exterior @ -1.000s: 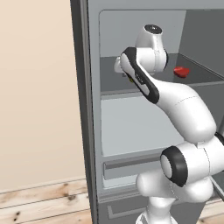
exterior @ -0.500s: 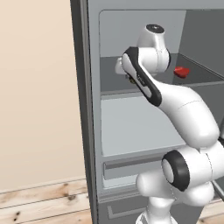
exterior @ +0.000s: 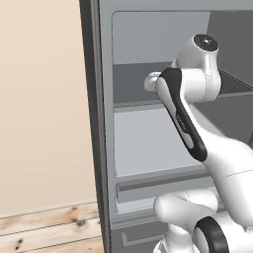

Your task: Open the fridge, remove the peach, sweet potato, and steak, and place them on any counter.

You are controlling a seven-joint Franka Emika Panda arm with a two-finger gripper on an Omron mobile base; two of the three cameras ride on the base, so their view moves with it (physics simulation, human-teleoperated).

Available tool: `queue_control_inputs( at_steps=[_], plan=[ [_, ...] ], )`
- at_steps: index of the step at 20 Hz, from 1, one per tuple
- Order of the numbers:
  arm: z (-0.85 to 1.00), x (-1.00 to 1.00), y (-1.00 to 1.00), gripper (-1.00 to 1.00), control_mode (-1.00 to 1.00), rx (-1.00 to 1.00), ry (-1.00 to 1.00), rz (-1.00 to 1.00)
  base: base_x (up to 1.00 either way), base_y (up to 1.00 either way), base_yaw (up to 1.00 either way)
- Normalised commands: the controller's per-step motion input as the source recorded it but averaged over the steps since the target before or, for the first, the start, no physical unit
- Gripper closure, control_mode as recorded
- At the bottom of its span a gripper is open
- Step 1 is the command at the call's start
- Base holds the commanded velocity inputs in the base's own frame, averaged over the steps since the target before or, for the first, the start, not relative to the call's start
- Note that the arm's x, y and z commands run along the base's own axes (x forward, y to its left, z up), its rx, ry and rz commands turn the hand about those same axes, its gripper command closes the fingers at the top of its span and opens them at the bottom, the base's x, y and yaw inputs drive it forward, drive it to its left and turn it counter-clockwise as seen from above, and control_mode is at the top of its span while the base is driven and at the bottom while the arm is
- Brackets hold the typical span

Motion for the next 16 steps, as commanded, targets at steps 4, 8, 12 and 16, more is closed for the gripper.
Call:
queue_control_inputs(
  at_steps=[4,8,12,16],
  plan=[
    [0.64,-1.0,-0.15,1.0,-1.0,0.0,-0.01,0.0,0.0,0.0,0.0],
    [0.68,-0.99,-0.01,1.0,-1.0,0.0,0.02,0.0,0.0,0.0,0.0],
    [0.03,-0.99,0.0,1.0,-1.0,-0.01,0.0,0.0,0.0,0.0,0.0],
    [-0.17,-0.86,-0.03,1.0,-1.0,0.0,0.0,0.0,0.0,0.0,0.0]
  ],
)
